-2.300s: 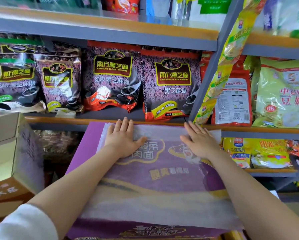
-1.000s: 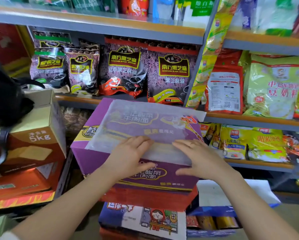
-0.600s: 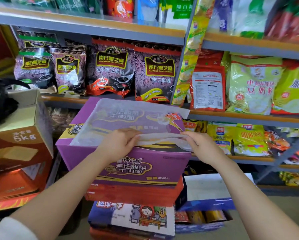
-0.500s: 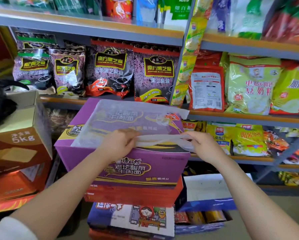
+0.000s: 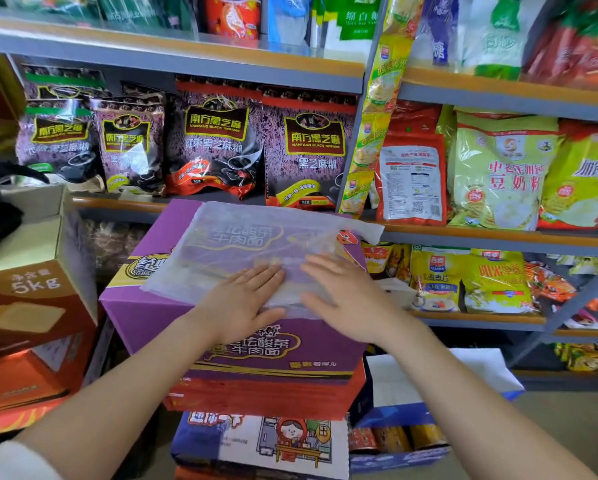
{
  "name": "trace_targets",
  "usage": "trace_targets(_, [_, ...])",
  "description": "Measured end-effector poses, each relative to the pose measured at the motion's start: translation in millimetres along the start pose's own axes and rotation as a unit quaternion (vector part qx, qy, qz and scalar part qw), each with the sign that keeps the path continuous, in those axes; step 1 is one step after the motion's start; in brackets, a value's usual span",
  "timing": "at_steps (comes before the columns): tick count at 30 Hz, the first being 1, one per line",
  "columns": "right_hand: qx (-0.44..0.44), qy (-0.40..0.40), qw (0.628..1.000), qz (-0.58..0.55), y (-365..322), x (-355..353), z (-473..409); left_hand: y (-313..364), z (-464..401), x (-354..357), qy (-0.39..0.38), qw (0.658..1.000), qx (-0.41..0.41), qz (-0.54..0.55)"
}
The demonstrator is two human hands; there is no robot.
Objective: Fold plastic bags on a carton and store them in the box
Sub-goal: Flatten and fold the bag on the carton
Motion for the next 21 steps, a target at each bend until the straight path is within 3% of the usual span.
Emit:
trace_targets(3, [-0.015, -0.052, 0.995, 0.085, -27.3, 35.8, -20.2, 9.4, 5.1, -6.7, 0.037, 0.997, 0.044, -0.057])
trace_targets(7, [0.01, -0.085, 0.99, 0.114, -10.7, 64.4, -8.0, 9.4, 22.4, -5.9, 0.093, 0.988, 0.086, -0.086])
trace_targets(13, [0.124, -0.097, 0.976, 0.151, 42.7, 58.8, 18.8, -34.1, 41.2, -29.9, 0.131, 0.99, -0.031, -0.053])
trace_targets(18, [-0.003, -0.034, 0.992, 0.125, -17.8, 44.9, -8.6, -53.0, 50.7, -21.4, 0.092, 0.987, -0.092, -0.096])
trace_targets(21, [-0.023, -0.064, 0.99, 0.127, -25.9, 54.5, -22.9, -55.8, 52.1, -22.7, 0.105, 0.985, -0.095, -0.098])
Point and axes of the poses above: each hand's wrist, its own z-axis away from the middle knuckle, its own x-axis out of the palm, y = z × x, the point moved 10 cm from there along -z, towards the middle knuckle, and after that the axes turned 13 degrees about z, right-handed, at the moved point
